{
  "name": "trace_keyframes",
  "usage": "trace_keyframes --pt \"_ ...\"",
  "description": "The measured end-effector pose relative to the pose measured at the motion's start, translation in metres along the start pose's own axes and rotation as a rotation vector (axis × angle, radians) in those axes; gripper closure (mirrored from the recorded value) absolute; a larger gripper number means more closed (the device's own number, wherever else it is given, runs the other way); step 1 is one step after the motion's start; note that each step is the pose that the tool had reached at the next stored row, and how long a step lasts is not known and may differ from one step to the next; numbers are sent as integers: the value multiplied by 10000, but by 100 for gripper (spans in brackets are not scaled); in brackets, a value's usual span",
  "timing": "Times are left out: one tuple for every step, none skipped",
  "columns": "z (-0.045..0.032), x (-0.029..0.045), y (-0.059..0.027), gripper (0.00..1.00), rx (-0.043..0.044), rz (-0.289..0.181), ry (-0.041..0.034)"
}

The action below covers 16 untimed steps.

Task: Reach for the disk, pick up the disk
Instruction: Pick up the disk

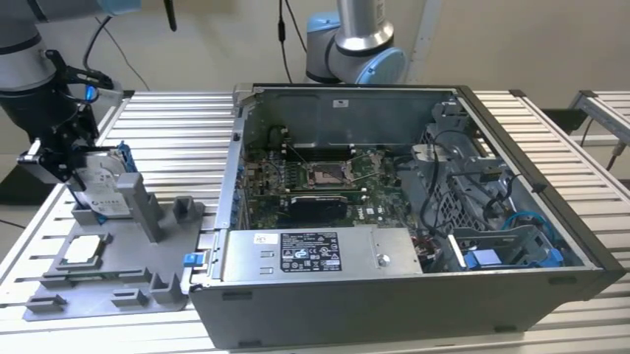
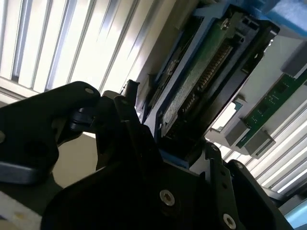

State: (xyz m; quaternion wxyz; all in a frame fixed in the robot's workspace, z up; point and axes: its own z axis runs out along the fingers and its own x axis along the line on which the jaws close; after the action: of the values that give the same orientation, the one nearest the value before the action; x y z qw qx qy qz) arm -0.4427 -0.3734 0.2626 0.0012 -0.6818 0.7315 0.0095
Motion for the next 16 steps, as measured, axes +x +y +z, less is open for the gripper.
trace_keyframes --pt "0 0 0 0 -1 -2 0" --pt "0 0 0 100 -3 -2 1" --pt "1 0 0 100 -2 -3 0" --pt "2 0 0 100 1 -3 -1" --pt "2 0 0 100 1 -3 0" --pt "2 0 0 100 1 -3 -1" --pt "2 0 0 100 1 -3 -1" --pt "2 1 -1 100 -1 -3 1" --pt "2 0 0 100 0 -3 0" --pt "3 0 0 100 1 -3 -2" --pt "3 0 0 100 1 -3 -2" --pt "2 0 0 100 1 -3 1" --pt "3 0 0 100 1 -3 0" --pt "3 0 0 100 0 -3 -1" --pt "3 0 0 100 0 -3 -1" --pt "3 0 0 100 1 -3 0"
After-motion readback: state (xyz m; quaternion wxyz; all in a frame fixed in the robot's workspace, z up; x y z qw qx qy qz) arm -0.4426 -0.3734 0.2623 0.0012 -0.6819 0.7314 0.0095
